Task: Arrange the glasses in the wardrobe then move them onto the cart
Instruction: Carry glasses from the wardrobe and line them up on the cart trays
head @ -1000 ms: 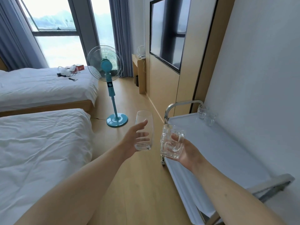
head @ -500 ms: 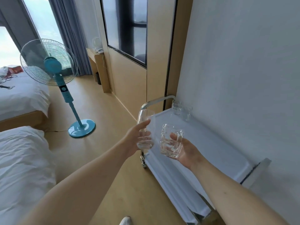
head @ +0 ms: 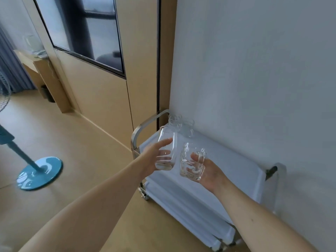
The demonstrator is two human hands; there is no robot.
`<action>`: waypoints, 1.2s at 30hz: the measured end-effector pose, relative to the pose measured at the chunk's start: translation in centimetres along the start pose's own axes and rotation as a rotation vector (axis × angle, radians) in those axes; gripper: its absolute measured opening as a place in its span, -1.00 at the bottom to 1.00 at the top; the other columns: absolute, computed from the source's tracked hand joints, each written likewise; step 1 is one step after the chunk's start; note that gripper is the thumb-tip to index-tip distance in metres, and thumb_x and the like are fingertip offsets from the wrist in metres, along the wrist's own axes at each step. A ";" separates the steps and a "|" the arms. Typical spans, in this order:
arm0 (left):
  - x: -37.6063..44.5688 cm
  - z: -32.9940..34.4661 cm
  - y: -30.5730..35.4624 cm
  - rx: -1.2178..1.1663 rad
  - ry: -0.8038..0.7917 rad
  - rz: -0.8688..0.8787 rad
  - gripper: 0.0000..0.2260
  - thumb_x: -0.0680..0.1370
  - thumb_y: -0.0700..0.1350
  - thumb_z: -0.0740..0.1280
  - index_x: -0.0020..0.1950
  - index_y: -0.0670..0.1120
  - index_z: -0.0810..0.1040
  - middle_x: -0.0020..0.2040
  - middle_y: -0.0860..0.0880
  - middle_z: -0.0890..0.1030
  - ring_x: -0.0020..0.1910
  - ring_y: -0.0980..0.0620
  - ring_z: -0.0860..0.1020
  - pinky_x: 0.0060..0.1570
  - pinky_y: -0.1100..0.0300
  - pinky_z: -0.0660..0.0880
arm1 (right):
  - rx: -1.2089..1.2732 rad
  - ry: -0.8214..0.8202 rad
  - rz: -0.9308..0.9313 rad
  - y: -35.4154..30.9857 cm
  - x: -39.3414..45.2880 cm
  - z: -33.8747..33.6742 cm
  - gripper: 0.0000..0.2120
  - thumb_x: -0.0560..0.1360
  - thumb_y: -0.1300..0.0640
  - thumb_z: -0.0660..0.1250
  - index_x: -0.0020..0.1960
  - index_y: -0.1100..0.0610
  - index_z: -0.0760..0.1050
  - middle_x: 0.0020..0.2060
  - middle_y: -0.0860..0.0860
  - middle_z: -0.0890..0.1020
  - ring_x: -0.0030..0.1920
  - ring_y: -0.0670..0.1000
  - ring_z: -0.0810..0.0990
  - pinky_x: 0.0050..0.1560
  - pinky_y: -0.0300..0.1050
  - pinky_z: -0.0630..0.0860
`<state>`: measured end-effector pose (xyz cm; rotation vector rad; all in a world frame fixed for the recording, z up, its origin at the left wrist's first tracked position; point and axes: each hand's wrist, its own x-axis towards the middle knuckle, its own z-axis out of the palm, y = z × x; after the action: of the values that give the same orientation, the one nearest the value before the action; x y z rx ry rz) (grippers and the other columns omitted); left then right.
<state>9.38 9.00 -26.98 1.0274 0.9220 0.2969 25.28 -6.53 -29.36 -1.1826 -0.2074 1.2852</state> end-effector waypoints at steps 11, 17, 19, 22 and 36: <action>6.6 -1.2 1.2 0.116 -0.099 -0.068 -0.18 0.12 0.15 0.73 0.29 -0.03 0.50 0.20 -0.12 0.58 0.12 -0.14 0.65 -0.03 -0.23 0.64 | 0.013 0.222 -0.022 -0.1 2.9 -0.7 -0.20 -0.08 0.04 0.67 0.15 0.14 0.59 -0.12 0.07 0.72 -0.19 0.17 0.70 -0.08 0.08 0.68; 11.4 0.5 1.6 0.231 -0.085 -0.065 -0.10 0.06 0.16 0.68 0.32 0.05 0.42 0.23 -0.02 0.56 0.18 -0.02 0.57 0.25 -0.18 0.46 | 0.014 0.335 -0.019 -1.3 6.6 -3.7 -0.35 0.11 0.13 0.63 0.19 0.16 0.59 -0.18 0.08 0.70 -0.22 0.16 0.69 -0.01 0.12 0.64; 13.5 1.3 1.3 0.279 -0.058 -0.059 -0.18 0.08 0.09 0.68 0.27 0.10 0.42 0.19 -0.01 0.56 0.16 0.01 0.56 0.24 -0.19 0.46 | 0.009 0.374 -0.030 -1.7 8.7 -5.0 -0.41 0.21 0.11 0.61 0.21 0.14 0.57 -0.06 0.13 0.69 -0.18 0.18 0.69 0.03 0.18 0.63; 17.0 2.3 0.8 0.329 -0.009 -0.057 -0.25 0.15 -0.06 0.69 0.24 0.07 0.41 0.18 -0.03 0.57 0.11 0.02 0.55 0.06 -0.02 0.47 | 0.016 0.418 -0.024 -2.6 11.8 -6.7 -0.50 0.25 0.13 0.61 0.15 0.11 0.60 -0.06 0.12 0.70 -0.22 0.16 0.71 -0.10 0.12 0.67; 27.2 4.8 -0.9 0.462 0.009 -0.138 -0.38 0.25 -0.20 0.67 0.12 0.13 0.42 0.18 0.06 0.49 0.06 0.05 0.52 -0.13 0.05 0.49 | -0.205 0.567 -0.018 -3.0 21.2 -12.9 -0.40 0.16 0.20 0.72 0.09 -0.04 0.53 -0.07 -0.10 0.71 -0.17 -0.17 0.69 -0.24 -0.26 0.49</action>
<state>29.32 22.12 -40.84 1.3763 1.0917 -0.0326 43.57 3.99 -42.79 -1.6670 0.0696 0.8815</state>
